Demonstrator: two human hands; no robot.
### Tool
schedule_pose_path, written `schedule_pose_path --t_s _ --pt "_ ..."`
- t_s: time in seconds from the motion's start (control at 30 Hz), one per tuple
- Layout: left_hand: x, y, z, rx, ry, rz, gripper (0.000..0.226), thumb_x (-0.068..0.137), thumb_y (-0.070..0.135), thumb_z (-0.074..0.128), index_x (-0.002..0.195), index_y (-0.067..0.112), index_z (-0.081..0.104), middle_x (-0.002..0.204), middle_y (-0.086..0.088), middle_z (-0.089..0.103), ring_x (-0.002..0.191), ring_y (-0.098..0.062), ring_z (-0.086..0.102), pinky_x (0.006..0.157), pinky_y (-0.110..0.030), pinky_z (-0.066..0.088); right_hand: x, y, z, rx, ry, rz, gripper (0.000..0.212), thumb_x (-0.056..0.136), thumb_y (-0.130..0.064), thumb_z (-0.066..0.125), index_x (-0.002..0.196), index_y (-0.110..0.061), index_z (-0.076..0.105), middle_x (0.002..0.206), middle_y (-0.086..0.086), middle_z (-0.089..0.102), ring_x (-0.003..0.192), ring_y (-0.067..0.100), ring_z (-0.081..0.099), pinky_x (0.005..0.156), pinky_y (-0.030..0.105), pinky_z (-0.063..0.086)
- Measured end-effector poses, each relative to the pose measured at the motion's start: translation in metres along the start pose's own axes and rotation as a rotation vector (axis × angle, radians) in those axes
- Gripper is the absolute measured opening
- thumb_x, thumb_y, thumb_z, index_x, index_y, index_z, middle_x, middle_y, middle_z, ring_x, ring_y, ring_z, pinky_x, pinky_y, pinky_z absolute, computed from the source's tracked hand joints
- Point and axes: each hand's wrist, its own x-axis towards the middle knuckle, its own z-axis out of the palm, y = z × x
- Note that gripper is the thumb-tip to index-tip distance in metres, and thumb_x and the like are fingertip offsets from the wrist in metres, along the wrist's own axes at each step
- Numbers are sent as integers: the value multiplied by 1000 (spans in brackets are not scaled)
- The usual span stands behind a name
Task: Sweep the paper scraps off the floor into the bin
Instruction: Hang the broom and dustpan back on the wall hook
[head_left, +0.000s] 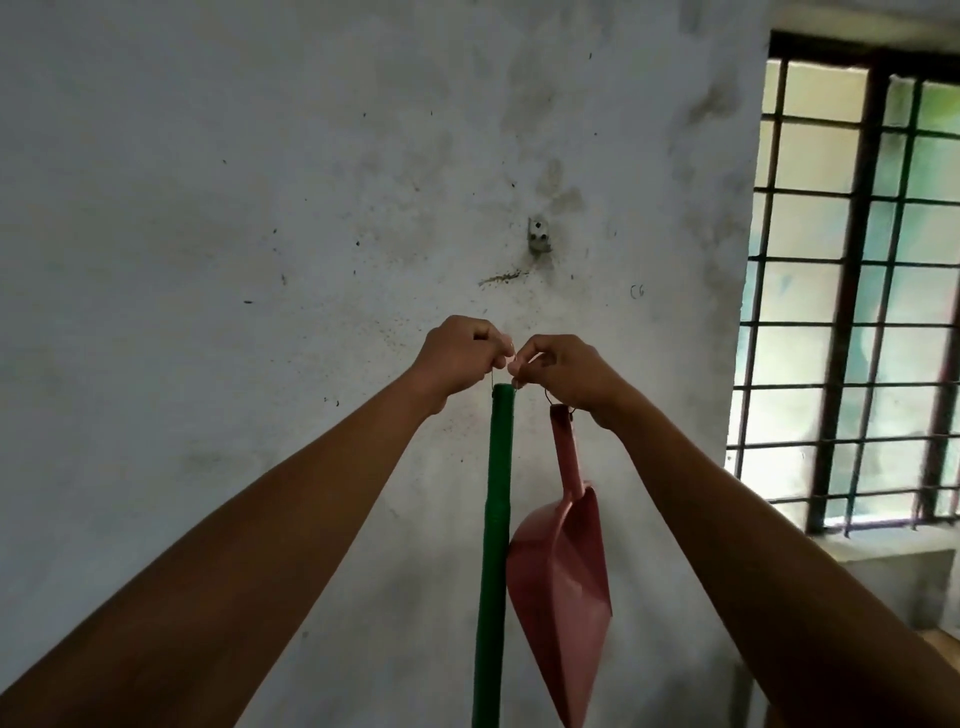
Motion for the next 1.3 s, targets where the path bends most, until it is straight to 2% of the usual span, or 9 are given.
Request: schedule_pose_path --t_s 0.1,0.2,0.33,0.47,0.73,0.9,1.03,1.1,1.3 --pt "26 6 19 35 38 -2 17 99 17 66 93 17 82 80 2 78 79 -16 74 80 -35 64 23 19 -21 -7 -7 -14 11 97 -30 74 97 -20 76 86 -10 81 97 14 73 79 30 46" --pt "53 12 33 43 81 -16 14 99 15 67 92 18 80 78 0 79 80 -20 76 80 -37 66 47 34 -42 -21 -10 -49 12 97 -31 75 96 -19 76 85 -9 81 86 -1 70 74 24 42" --pt "91 22 51 73 138 0 11 99 16 69 93 18 79 77 0 80 75 -17 76 78 -36 66 80 48 -65 -16 31 -72 11 96 -31 75 94 -20 76 81 -10 80 83 -6 68 72 20 39" --pt "127 32 63 111 198 31 7 97 17 74 93 18 79 76 1 79 73 -15 76 74 -32 67 115 59 -85 -39 73 -107 10 96 -30 74 93 -21 76 79 -10 80 63 -17 62 69 22 38" --pt "190 43 75 148 324 21 9 94 9 76 86 13 80 72 -2 79 57 -5 71 66 -31 66 182 71 -103 -75 168 -111 10 95 -34 73 89 -26 73 77 -12 78 84 3 71 73 28 50" --pt "224 45 75 165 340 -1 12 89 8 83 79 12 78 73 -3 78 70 -17 78 73 -42 68 217 75 -106 -91 226 -79 7 90 -31 69 83 -29 71 79 -11 78 89 10 71 82 36 57" --pt "245 42 75 205 342 17 12 88 1 79 81 11 78 85 -8 79 81 -24 77 78 -46 67 236 78 -104 -74 244 -63 7 81 -34 67 83 -30 71 92 -6 78 96 16 71 90 43 59" --pt "254 40 76 235 347 36 12 87 0 76 83 11 78 90 -10 79 87 -27 78 82 -46 66 243 77 -102 -69 257 -67 6 81 -34 67 82 -29 71 95 -5 77 97 17 70 90 43 59" --pt "278 32 77 268 396 55 12 85 6 76 84 17 81 95 -8 79 82 -25 77 78 -43 67 260 79 -98 -29 324 -50 10 85 -27 62 87 -27 71 96 -2 74 89 19 69 84 43 61"
